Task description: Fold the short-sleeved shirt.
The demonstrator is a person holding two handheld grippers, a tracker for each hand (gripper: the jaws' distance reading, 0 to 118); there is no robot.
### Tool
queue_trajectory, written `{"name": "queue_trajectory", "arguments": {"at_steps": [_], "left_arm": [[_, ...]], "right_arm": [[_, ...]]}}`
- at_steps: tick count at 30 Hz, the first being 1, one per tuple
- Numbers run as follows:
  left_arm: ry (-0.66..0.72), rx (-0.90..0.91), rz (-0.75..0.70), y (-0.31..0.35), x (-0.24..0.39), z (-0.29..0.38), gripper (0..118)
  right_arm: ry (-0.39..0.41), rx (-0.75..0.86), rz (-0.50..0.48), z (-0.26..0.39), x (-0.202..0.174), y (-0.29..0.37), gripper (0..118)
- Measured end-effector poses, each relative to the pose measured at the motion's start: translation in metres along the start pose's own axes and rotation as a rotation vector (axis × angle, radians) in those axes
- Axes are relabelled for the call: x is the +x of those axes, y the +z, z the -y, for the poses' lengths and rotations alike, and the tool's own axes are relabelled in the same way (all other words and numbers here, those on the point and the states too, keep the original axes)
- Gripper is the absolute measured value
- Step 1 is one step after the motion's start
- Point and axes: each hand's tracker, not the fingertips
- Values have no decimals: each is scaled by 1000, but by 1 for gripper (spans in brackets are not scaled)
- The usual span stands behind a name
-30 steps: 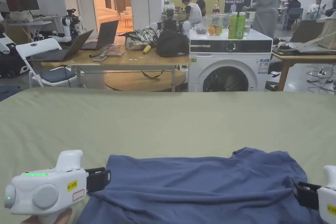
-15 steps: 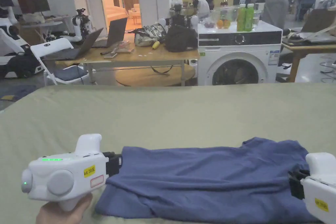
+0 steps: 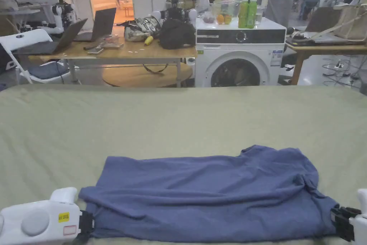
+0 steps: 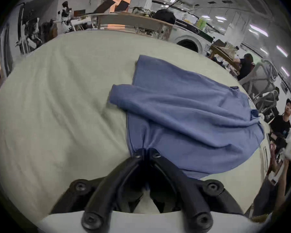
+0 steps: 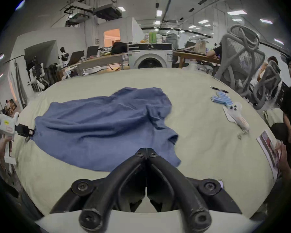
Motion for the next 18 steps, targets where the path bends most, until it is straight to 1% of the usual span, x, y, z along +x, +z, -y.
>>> {"name": "queue_trajectory", "arguments": {"at_steps": [1, 2, 3, 4, 5, 8, 9, 10, 12, 14, 15, 18], "left_arm": [[-45, -7, -16, -2, 4, 0, 0], [-80, -14, -35, -3, 8, 2, 0], [-98, -14, -52, -4, 11, 2, 0], [-109, -19, -61, -6, 14, 1, 0], [-118, -22, -66, -6, 15, 0, 0], [-139, -23, -72, -5, 15, 1, 0], [-138, -22, -70, -5, 14, 1, 0], [-131, -20, -66, -4, 13, 2, 0], [-107, -12, -54, -4, 10, 3, 0], [-92, 2, -38, 0, 5, 5, 0], [-105, 76, -15, 9, 5, 9, 0], [-141, 202, -3, 50, 1, 20, 0]], "right_arm": [[-25, -6, 23, 1, 3, -3, 66], [-53, -27, 46, 0, 6, -9, 72], [-74, -64, 51, 0, 9, -18, 69], [-90, -117, 31, 0, 10, -30, 65], [-93, -154, 17, 0, 10, -39, 47], [-13, -226, 18, 8, -2, -70, 32], [10, -235, 21, 13, -6, -77, 18], [2, -204, 31, 13, -11, -75, 12], [-25, -194, -2, 7, -19, -66, 12], [35, -187, 43, 8, -25, -64, 12], [37, -185, 40, 8, -24, -61, 12], [33, -149, 36, 5, -18, -35, 12]]}}
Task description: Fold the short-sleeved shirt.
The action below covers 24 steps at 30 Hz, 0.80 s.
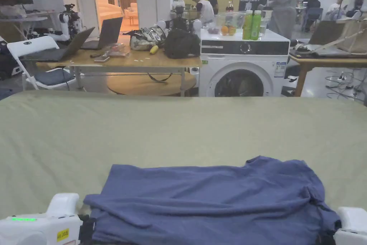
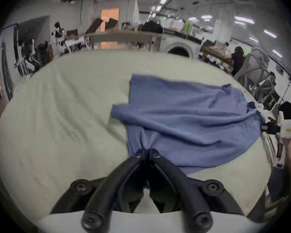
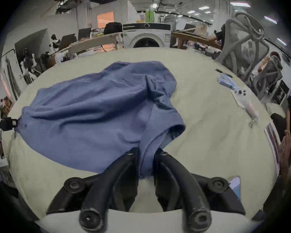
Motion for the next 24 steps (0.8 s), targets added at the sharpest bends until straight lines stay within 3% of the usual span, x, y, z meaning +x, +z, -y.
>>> {"name": "queue_trajectory", "arguments": {"at_steps": [4, 7, 12, 13, 14, 15, 16, 17, 18, 20, 24], "left_arm": [[33, 91, 35, 66, 0, 9, 0], [16, 49, 35, 95, -2, 31, 0], [24, -37, 42, 121, -1, 84, 0], [27, -40, 51, 126, 0, 92, 0], [33, -59, 51, 128, 1, 97, 0], [36, -55, 58, 131, 2, 103, 10], [41, -52, 71, 130, 2, 106, 31], [51, -61, 102, 128, 0, 107, 57], [60, -67, 122, 125, -3, 108, 57], [77, -43, 127, 125, -2, 105, 68], [44, 114, 166, 132, 14, 78, 69]], "right_arm": [[52, 31, -35, 16, 6, 41, 12], [95, 11, -38, 40, 6, 65, 12], [101, -52, -66, 83, 9, 91, 13], [127, -54, -50, 88, 8, 92, 18], [135, -51, -41, 91, 7, 93, 31], [142, -49, -51, 92, 5, 91, 46], [162, -43, -57, 93, 4, 90, 57], [187, -35, -26, 91, 2, 89, 61], [198, -25, -7, 90, 1, 87, 61], [188, -3, -7, 84, 0, 90, 60], [134, 142, -65, 62, -12, 114, 60]]}}
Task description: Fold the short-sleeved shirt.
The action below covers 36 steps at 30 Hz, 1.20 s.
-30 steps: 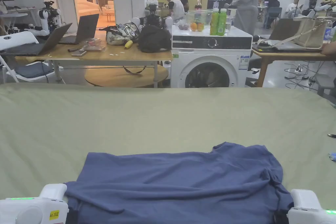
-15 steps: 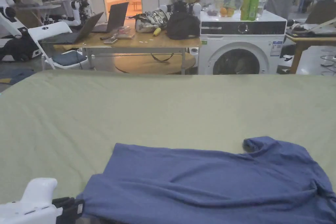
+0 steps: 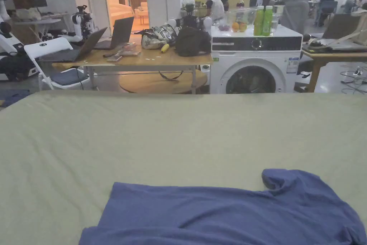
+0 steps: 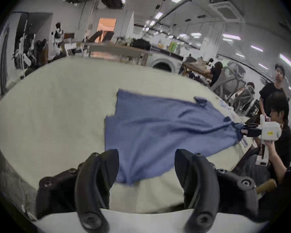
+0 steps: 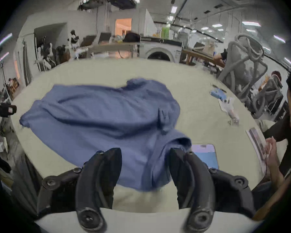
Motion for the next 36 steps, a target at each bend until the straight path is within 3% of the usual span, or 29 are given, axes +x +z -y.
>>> {"name": "queue_trajectory", "arguments": {"at_steps": [2, 3, 4, 5, 7, 13, 14, 17, 19, 21, 22, 23, 27, 28, 29, 31, 33, 34, 35, 36], "left_arm": [[-63, 70, -19, -4, 15, -18, 69], [-92, 104, -22, -8, 24, -27, 63], [-104, 129, -13, -12, 32, -35, 45], [-103, 139, -4, -15, 38, -41, 3], [-94, 164, 50, -24, 49, -52, 0], [-128, 122, 14, -58, 53, -76, 0], [-115, 91, 11, -70, 46, -86, 6], [-57, -36, -33, -122, 15, -115, 65], [-29, -140, -74, -165, -9, -131, 66], [-3, -207, -126, -203, -29, -141, 64], [7, -247, -155, -222, -39, -147, 57], [38, -265, -165, -234, -47, -149, 37], [114, -363, -249, -290, -70, -147, 23], [125, -360, -245, -295, -71, -142, 17], [123, -321, -231, -293, -69, -143, 2], [102, -314, -212, -293, -62, -148, 0], [-48, -364, -253, -297, -47, -145, 0], [-90, -377, -268, -301, -41, -145, 0], [-97, -388, -275, -304, -40, -145, 0], [-88, -396, -276, -305, -41, -143, 0]], "right_arm": [[-2, 67, -34, -16, -11, 6, 59], [-3, 97, -50, -23, -16, 8, 49], [-1, 114, -67, -30, -22, 8, 22], [1, 120, -67, -35, -28, 6, 0], [14, 127, -59, -42, -40, -1, 0], [33, 104, -122, -47, -46, -21, 0], [37, 100, -124, -47, -45, -23, 0], [38, 89, -136, -44, -41, -25, 0], [34, 80, -137, -40, -38, -25, 0], [26, 61, -133, -34, -27, -26, 0], [20, 49, -128, -30, -20, -26, 0], [15, 33, -115, -27, -18, -26, 0], [0, -31, -51, -14, 10, -32, 0], [-11, -51, -38, -13, 18, -35, 0], [-23, -65, -29, -12, 25, -38, 0], [-51, -68, -17, -15, 36, -39, 0], [-103, -77, -10, -25, 51, -50, 0], [-137, -77, -5, -34, 59, -60, 10], [-162, -77, -8, -40, 66, -71, 40], [-198, -81, -11, -50, 75, -84, 55]]}}
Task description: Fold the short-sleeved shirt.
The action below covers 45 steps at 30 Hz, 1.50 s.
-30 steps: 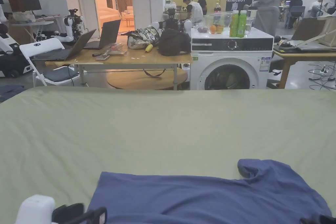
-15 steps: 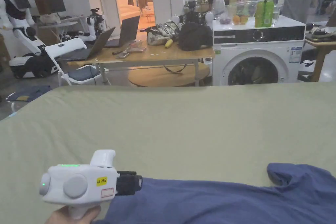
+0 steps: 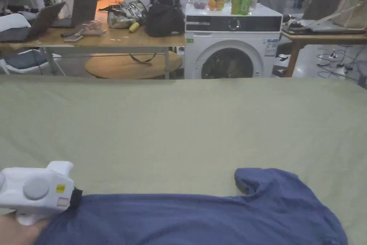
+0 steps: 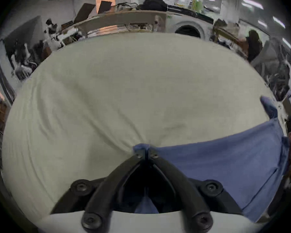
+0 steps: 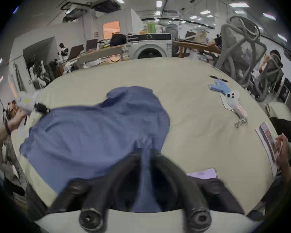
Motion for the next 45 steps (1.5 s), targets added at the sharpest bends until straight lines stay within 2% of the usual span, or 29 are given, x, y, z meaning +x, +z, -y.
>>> {"name": "queue_trajectory", "arguments": {"at_steps": [1, 3, 4, 6, 8, 9, 10, 13, 15, 18, 20, 22, 25, 28, 32, 33, 34, 35, 36, 37, 38, 41, 43, 44, 45], "left_arm": [[4, 0, 1, 0, 0, -2, 0], [-1, -11, 2, 4, 1, -1, 0], [1, -14, 3, 7, 3, 0, 0], [12, -20, 7, 7, 4, 1, 0], [11, -19, 5, 11, 5, 4, 0], [8, -18, 4, 12, 7, 5, 0], [4, -13, -1, 13, 10, 7, 0], [-14, -1, -19, 14, 13, 11, 0], [-43, 83, -42, 30, 18, 19, 0], [-141, 283, 50, 95, 16, 45, 0], [-156, 324, 86, 137, 6, 65, 0], [-139, 329, 110, 179, -5, 100, 0], [-82, 323, 151, 209, -23, 156, 0], [13, 273, 184, 211, -33, 205, 0], [74, 203, 210, 191, -38, 240, 0], [104, 216, 233, 188, -41, 246, 6], [150, 218, 241, 185, -45, 250, 20], [181, 221, 252, 184, -49, 250, 45], [214, 231, 248, 184, -48, 249, 60], [226, 260, 229, 188, -49, 249, 67], [227, 288, 217, 193, -48, 246, 67], [194, 389, 217, 216, -38, 229, 67], [93, 447, 192, 231, -19, 212, 67], [29, 476, 159, 240, -3, 206, 67], [-40, 509, 135, 247, 11, 199, 65]], "right_arm": [[-32, -13, -4, -13, 6, -14, 56], [-37, -35, 15, -37, 12, -46, 55], [5, -79, 75, -47, 10, -63, 55], [76, -155, 127, -62, 8, -100, 51], [30, -271, 120, -67, 12, -133, 43], [-12, -305, 118, -66, 14, -143, 27], [-32, -282, 120, -64, 15, -141, 0], [44, -243, 113, -65, 8, -125, 0], [1, -240, 92, -63, 3, -110, 0], [22, -93, 51, -62, -4, -56, 0], [39, -23, 13, -52, -10, -16, 0], [78, 4, -14, -33, -14, 23, 0], [137, 9, 23, 9, -23, 71, 0], [150, -67, 39, 50, -21, 87, 0], [151, -98, 42, 84, -23, 85, 0], [143, -100, 37, 89, -25, 83, 6], [135, -100, 31, 93, -25, 81, 19], [138, -92, 33, 94, -25, 80, 42], [154, -76, 45, 94, -26, 80, 52], [176, -52, 80, 94, -28, 82, 54], [184, -33, 99, 92, -29, 85, 54], [150, 49, 47, 76, -37, 97, 54], [144, 123, 3, 61, -50, 103, 54], [145, 156, -21, 53, -60, 104, 48], [142, 182, -43, 45, -70, 104, 33]]}}
